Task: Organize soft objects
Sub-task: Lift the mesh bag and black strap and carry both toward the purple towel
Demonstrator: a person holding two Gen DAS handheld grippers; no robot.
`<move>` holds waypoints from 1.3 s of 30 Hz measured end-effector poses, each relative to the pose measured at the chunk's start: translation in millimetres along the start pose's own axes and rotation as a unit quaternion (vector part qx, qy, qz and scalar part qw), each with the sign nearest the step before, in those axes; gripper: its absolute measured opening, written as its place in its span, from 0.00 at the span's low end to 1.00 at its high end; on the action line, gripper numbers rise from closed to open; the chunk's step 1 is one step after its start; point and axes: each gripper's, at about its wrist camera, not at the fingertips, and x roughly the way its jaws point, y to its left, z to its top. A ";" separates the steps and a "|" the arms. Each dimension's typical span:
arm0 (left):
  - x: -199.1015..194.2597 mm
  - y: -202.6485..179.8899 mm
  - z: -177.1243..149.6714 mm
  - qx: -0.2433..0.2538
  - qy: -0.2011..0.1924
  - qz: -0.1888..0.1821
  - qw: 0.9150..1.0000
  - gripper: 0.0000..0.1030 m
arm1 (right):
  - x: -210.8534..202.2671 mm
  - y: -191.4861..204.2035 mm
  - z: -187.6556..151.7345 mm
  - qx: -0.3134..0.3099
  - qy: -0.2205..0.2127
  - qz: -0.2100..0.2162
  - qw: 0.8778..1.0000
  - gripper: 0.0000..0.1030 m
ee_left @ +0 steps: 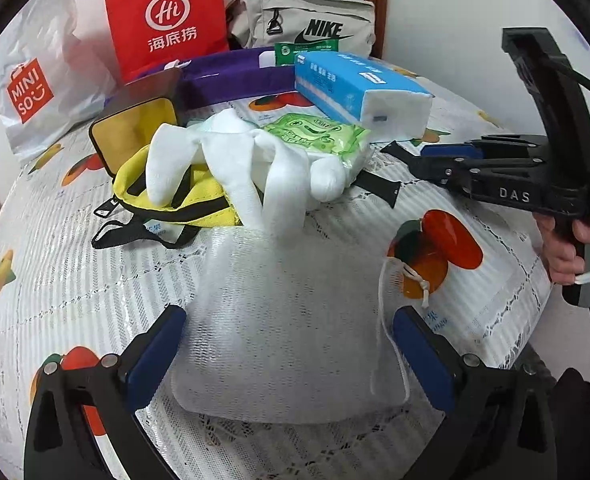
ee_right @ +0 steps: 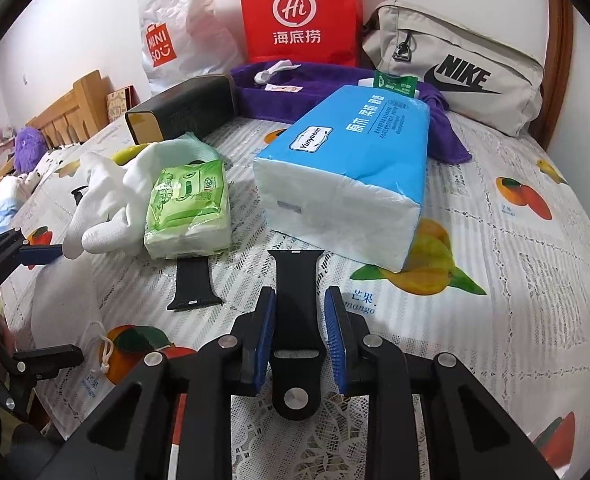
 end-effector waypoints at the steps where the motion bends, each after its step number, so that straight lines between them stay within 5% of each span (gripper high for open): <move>1: 0.7 -0.1 1.1 -0.002 0.002 0.002 1.000 0.98 | -0.4 0.5 0.2 0.000 0.001 -0.001 1.000 0.24; 3: -0.6 1.1 3.2 -0.011 -0.002 0.009 1.000 0.87 | -1.5 2.0 -0.1 -0.003 0.002 -0.004 1.000 0.22; 5: -2.6 3.6 5.8 -0.018 -0.006 0.010 1.000 0.63 | -2.8 2.4 -0.6 -0.004 0.004 -0.004 1.000 0.21; 14: -8.2 30.6 6.7 -0.084 0.000 0.009 0.996 0.15 | -8.5 1.7 -5.2 0.013 0.008 0.000 1.000 0.21; 27: -31.3 61.5 -8.6 -0.158 0.002 0.008 0.987 0.11 | -20.0 -5.1 -8.3 0.052 0.020 0.012 0.998 0.20; 39: -50.5 90.1 14.0 -0.219 -0.026 0.023 0.975 0.11 | -44.2 -2.0 10.8 0.050 0.007 0.018 0.999 0.20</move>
